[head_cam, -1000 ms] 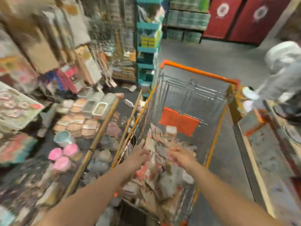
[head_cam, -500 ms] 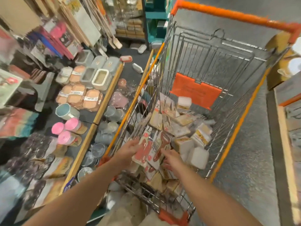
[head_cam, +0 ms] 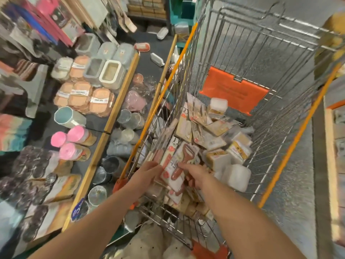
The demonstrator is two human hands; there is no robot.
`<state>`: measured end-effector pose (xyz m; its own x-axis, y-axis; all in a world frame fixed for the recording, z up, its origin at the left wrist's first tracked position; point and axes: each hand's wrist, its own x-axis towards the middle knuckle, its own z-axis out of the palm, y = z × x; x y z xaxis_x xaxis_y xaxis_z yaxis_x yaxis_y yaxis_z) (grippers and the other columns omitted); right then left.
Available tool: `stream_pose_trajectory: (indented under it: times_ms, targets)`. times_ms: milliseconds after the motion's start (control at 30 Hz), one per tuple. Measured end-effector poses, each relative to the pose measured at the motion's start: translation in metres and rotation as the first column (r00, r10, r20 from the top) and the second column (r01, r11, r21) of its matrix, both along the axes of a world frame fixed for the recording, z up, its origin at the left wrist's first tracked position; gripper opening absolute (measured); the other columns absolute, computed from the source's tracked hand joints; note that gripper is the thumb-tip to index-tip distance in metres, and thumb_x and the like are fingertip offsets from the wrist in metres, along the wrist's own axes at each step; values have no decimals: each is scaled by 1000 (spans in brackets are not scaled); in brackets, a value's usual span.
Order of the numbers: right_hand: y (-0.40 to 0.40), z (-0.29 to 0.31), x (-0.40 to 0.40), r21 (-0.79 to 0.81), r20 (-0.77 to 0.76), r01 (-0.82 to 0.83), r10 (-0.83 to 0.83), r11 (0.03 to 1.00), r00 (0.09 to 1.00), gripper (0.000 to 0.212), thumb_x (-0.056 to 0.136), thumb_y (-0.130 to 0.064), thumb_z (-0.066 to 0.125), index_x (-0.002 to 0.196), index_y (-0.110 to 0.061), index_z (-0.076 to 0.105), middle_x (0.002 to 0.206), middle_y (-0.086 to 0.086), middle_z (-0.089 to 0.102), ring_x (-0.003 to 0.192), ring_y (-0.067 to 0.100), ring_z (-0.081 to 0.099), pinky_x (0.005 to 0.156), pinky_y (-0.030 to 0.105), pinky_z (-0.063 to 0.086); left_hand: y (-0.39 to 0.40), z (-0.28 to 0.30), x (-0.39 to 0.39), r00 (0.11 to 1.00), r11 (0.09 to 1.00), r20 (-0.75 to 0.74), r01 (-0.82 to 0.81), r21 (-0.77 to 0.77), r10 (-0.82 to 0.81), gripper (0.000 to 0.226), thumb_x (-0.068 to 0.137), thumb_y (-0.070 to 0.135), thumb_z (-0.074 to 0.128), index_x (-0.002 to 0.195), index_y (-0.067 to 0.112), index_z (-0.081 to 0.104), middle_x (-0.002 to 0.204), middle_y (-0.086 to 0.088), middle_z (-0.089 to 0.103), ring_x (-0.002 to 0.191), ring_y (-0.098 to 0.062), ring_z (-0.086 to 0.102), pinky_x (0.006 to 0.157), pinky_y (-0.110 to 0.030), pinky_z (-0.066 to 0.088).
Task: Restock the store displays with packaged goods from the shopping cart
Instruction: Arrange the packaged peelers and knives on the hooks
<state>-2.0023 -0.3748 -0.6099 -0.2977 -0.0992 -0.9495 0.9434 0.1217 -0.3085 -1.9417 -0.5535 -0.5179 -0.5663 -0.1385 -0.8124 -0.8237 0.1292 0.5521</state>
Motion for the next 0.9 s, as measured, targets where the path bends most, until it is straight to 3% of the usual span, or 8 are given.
stream_pose_trajectory:
  times_ms: [67, 167, 233, 333, 433, 567, 733, 900]
  targets:
    - [-3, 7, 3, -4, -20, 45, -45, 999, 999, 52, 77, -31, 83, 120, -6, 67, 108, 10, 70, 97, 29, 63, 74, 31, 50, -5, 6, -3, 1000, 1000, -10, 17, 19, -17, 14, 97, 35, 58, 101, 23, 63, 83, -7, 64, 66, -17, 57, 63, -32, 45]
    - [-6, 19, 7, 30, -96, 113, -109, 993, 989, 36, 84, -34, 76, 113, -14, 68, 99, 1, 68, 81, 17, 56, 58, 27, 37, -7, 14, -10, 998, 996, -55, 47, 70, -43, 15, 95, 36, 57, 80, 32, 60, 72, 4, 54, 59, -12, 46, 57, -30, 34]
    - [-2, 29, 14, 61, -139, 151, -141, 987, 980, 21, 90, -32, 71, 105, -17, 66, 93, 2, 67, 74, 16, 52, 52, 26, 33, -9, 26, -14, 997, 995, -48, 63, 73, -59, 7, 100, 31, 54, 97, 25, 57, 94, -4, 61, 74, -15, 54, 62, -28, 39]
    - [5, 45, 27, -18, -189, 163, -164, 986, 968, 11, 95, -27, 65, 97, -17, 63, 78, -3, 68, 58, 8, 56, 42, 20, 35, -16, 37, -26, 993, 988, -70, 107, 110, -99, 54, 91, 49, 65, 112, 0, 57, 120, -18, 60, 96, -25, 64, 75, -24, 45]
    - [5, 67, 37, -116, -199, 85, -107, 990, 974, 10, 98, -18, 59, 90, -13, 62, 57, -5, 64, 39, 1, 51, 33, 14, 34, -22, 44, -34, 984, 971, -31, 179, 161, -176, 78, 75, 61, 74, 135, 15, 53, 127, -6, 62, 113, -24, 61, 102, -40, 47]
    - [-5, 75, 39, -169, -213, 1, -37, 986, 976, 10, 96, -21, 62, 94, -11, 64, 66, 0, 67, 45, 5, 53, 34, 16, 30, -21, 45, -38, 931, 915, -92, 364, 176, -353, 12, 90, 31, 69, 102, 29, 64, 98, 8, 72, 90, -8, 70, 78, -24, 55]
    - [-2, 72, 39, -318, -128, 116, -163, 941, 978, 26, 103, -21, 46, 95, -10, 68, 72, 2, 65, 54, 10, 56, 39, 19, 37, -39, 53, -35, 932, 937, -197, 330, 113, -305, 9, 88, 26, 72, 93, 18, 72, 81, 10, 76, 75, -6, 72, 69, -20, 54]
    - [-1, 31, 45, -60, -54, 296, -299, 953, 953, 24, 102, -26, 50, 104, -8, 65, 88, 8, 71, 78, 19, 66, 62, 29, 51, -78, 45, -26, 980, 999, -198, 32, 43, -23, 20, 93, 26, 66, 92, 7, 72, 88, -12, 76, 80, -25, 73, 70, -30, 56]
